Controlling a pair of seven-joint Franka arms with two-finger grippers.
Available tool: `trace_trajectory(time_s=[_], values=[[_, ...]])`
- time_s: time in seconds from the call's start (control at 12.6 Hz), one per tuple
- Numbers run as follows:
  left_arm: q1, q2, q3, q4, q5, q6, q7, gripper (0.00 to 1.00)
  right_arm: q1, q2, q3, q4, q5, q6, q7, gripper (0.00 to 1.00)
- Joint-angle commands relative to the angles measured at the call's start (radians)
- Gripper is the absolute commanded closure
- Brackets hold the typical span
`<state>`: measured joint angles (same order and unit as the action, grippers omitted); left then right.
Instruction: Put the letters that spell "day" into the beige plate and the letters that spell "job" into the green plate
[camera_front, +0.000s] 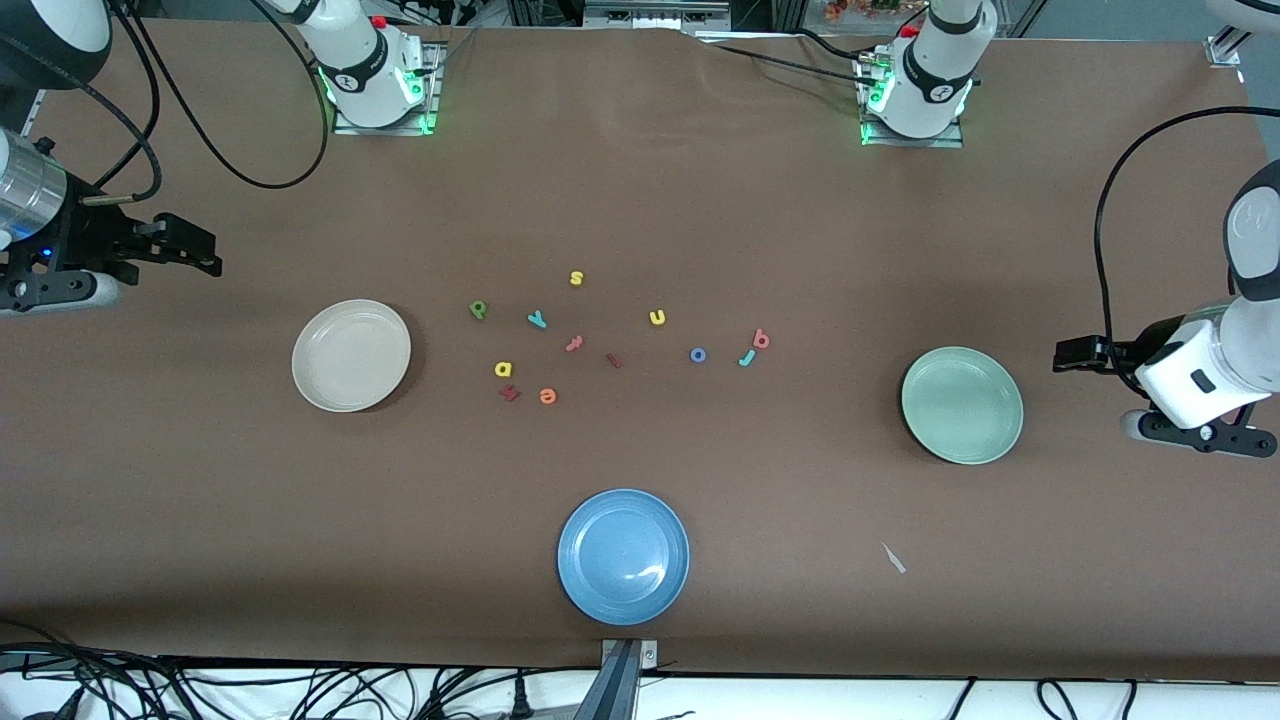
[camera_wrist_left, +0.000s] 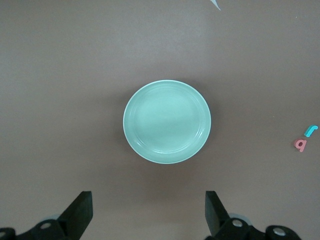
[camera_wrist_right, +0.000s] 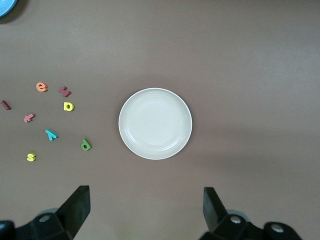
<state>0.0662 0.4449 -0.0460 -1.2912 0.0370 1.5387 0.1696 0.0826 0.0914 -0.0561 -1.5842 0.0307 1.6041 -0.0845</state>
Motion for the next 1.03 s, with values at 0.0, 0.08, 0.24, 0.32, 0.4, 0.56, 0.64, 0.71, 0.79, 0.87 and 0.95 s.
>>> trace_trajectory(time_s=[0.0,0.08,0.24,0.32,0.4,0.56,0.64,0.71,0.79,0.87,0.95], values=[[0.001,-0.006,0.005,-0.01,-0.023,0.012,0.025,0.01,0.0,0.007,-0.001,0.02,0.006,-0.023,-0.009,0.0],[0.001,-0.006,0.006,-0.01,-0.023,0.012,0.025,0.01,0.0,0.007,-0.001,0.02,0.005,-0.023,-0.011,0.0],[0.001,-0.006,0.006,-0.01,-0.023,0.012,0.025,0.01,-0.001,0.008,-0.002,0.02,0.005,-0.023,-0.033,0.0],[0.001,-0.006,0.005,-0.01,-0.023,0.012,0.025,0.01,-0.001,0.011,-0.002,0.021,0.005,-0.023,-0.038,0.0],[0.001,-0.006,0.006,-0.01,-0.023,0.012,0.025,0.01,-0.001,0.013,-0.002,0.021,0.005,-0.023,-0.038,0.0],[0.001,-0.005,0.006,-0.01,-0.023,0.012,0.025,0.01,0.0,0.013,-0.002,0.021,0.005,-0.023,-0.038,0.0],[0.001,-0.006,0.006,-0.01,-0.023,0.012,0.025,0.01,-0.001,0.013,-0.002,0.021,0.006,-0.023,-0.038,0.0],[0.001,-0.005,0.006,-0.01,-0.023,0.012,0.025,0.01,0.0,0.014,-0.002,0.021,0.005,-0.023,-0.038,0.0],[0.001,-0.005,0.006,-0.01,-0.023,0.012,0.025,0.01,0.0,0.014,-0.002,0.021,0.006,-0.023,-0.038,0.0],[0.001,-0.005,0.006,-0.01,-0.023,0.012,0.025,0.01,-0.001,0.014,-0.002,0.021,0.006,-0.023,-0.038,0.0],[0.001,-0.005,0.006,-0.01,-0.023,0.012,0.025,0.01,-0.001,0.014,-0.002,0.02,0.006,-0.024,-0.038,0.0]])
